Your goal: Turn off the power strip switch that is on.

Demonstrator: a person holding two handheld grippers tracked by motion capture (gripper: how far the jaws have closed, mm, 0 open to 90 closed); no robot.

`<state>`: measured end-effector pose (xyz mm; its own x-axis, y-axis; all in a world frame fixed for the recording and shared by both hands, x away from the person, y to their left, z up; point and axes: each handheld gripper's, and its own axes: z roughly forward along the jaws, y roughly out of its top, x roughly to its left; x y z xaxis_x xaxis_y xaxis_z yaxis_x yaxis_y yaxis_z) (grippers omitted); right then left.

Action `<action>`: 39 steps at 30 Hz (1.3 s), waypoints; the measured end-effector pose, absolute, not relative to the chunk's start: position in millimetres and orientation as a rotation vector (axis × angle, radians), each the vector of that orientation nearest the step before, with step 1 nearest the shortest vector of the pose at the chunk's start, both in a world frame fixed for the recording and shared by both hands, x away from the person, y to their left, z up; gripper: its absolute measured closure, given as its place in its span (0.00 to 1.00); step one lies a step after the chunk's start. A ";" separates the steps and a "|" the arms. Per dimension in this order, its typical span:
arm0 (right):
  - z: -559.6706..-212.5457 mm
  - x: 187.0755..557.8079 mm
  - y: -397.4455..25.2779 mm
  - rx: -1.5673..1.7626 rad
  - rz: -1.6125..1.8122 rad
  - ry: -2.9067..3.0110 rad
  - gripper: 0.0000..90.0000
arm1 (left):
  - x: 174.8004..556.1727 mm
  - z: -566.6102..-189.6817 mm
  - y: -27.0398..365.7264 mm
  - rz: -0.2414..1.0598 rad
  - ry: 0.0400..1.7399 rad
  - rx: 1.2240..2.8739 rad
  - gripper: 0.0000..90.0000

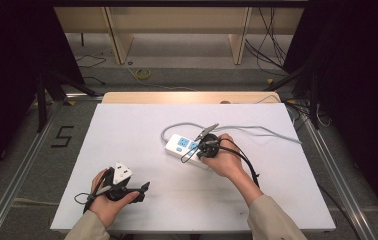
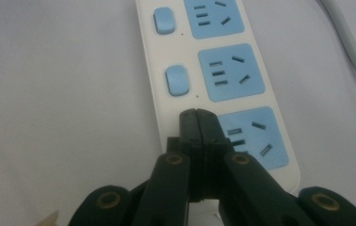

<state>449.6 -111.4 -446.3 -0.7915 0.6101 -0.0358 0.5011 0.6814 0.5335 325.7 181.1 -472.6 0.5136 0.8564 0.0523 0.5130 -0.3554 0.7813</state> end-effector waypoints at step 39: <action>-437.2 439.0 -129.0 0.862 0.838 2.620 0.92 | 326.7 -474.3 181.6 0.599 1.120 2.028 0.15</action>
